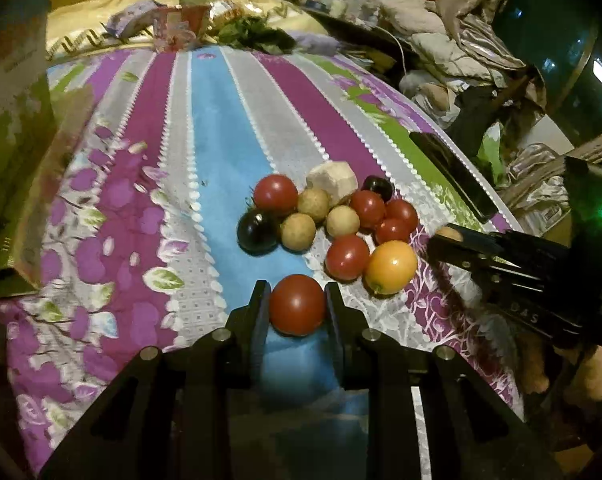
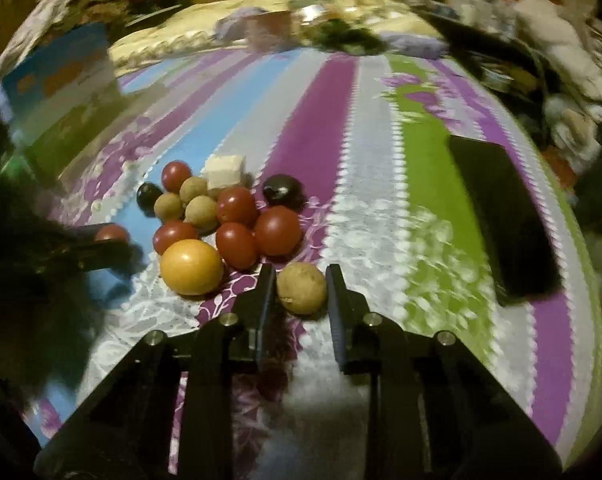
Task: Organize fruits
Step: 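Grasp a brown round fruit with the right tool while the left tool grasps a red tomato, then carry the brown fruit and red tomato over the light-blue basket with both tools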
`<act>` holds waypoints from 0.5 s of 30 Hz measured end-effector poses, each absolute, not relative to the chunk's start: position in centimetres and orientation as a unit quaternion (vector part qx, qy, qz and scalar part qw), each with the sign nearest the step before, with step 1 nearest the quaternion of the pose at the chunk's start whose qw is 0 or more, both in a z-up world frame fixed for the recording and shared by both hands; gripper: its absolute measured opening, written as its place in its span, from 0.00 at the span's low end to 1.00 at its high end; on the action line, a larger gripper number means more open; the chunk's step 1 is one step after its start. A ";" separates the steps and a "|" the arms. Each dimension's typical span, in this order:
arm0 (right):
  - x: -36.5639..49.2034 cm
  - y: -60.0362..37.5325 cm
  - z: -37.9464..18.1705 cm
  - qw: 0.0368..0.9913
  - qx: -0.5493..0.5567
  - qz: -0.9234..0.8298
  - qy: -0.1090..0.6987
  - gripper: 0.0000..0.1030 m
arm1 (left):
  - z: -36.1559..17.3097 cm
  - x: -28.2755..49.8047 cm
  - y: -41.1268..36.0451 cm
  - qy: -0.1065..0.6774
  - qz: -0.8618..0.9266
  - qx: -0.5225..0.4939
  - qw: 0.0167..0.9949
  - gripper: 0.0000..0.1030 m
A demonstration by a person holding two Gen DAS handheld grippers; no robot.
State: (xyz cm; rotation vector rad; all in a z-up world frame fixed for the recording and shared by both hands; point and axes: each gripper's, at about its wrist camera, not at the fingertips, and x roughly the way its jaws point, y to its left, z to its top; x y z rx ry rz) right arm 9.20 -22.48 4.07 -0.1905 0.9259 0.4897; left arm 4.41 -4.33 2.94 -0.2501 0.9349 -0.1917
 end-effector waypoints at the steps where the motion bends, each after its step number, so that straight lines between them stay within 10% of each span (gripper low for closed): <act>1: 8.9 -22.7 4.8 0.865 -0.082 0.218 0.444 0.25 | 3.6 4.2 -4.2 0.447 -0.084 -0.116 0.883 0.26; 15: 4.1 -21.0 15.4 0.908 -0.033 0.166 0.384 0.25 | 16.7 -1.7 0.8 0.374 0.046 -0.088 0.922 0.26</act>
